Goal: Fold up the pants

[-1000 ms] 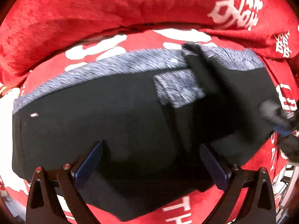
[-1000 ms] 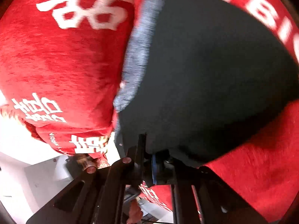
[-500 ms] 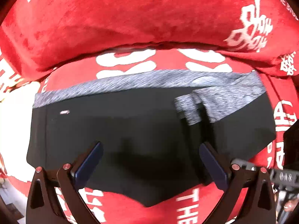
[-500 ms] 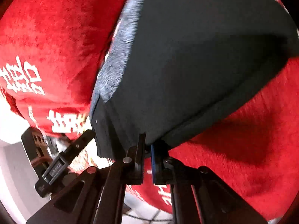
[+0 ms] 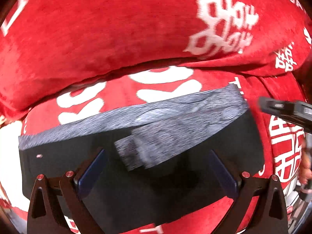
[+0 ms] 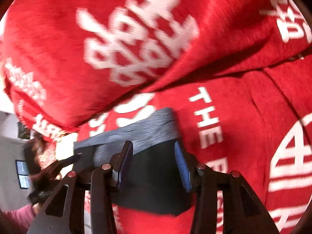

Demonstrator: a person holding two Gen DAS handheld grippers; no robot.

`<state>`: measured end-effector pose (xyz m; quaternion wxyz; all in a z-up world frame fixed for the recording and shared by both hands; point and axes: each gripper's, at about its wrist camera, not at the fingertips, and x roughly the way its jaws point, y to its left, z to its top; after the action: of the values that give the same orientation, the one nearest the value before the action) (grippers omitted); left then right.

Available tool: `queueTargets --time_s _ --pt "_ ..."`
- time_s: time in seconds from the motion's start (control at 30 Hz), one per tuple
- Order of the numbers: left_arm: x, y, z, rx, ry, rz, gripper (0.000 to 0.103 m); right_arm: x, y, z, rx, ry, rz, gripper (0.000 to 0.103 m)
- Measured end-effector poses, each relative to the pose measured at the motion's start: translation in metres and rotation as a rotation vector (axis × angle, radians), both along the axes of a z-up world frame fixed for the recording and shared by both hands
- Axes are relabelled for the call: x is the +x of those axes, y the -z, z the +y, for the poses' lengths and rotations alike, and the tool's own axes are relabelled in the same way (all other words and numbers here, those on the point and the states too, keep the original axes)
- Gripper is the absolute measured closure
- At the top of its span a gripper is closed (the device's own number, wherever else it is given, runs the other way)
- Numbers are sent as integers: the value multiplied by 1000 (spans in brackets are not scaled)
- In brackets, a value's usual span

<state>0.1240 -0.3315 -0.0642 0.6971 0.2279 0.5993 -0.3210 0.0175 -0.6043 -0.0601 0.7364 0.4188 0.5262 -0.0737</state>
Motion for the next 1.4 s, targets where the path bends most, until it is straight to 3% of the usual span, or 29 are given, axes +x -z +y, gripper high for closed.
queueTargets --time_s 0.17,0.3,0.33,0.4,0.53,0.73,0.83,1.1,1.27,1.4 --pt "-14 10 -25 4 47 -15 0 13 37 -6 33 -40 49 54" --pt "-17 36 -21 84 45 -41 0 20 41 23 -95 -126 109 54" --pt "-16 48 -15 124 34 -24 0 21 38 27 -123 -133 116 52" --pt "-14 57 -4 131 9 15 0 17 35 30 -158 -148 129 51" --pt "-7 55 15 120 -19 12 0 9 16 36 -215 -157 136 51" --pt "-1 39 48 117 -67 26 0 -32 -24 50 -225 -72 85 51" --pt "0 28 69 115 -104 21 0 -41 -40 68 -239 -93 65 51" --pt "11 14 149 150 -246 12 0 -21 -38 146 -253 -313 66 51" --pt "0 18 181 177 -278 32 0 -4 -29 173 -224 -337 71 51" --pt "-10 13 198 171 -296 57 0 8 -9 197 -158 -381 149 51"
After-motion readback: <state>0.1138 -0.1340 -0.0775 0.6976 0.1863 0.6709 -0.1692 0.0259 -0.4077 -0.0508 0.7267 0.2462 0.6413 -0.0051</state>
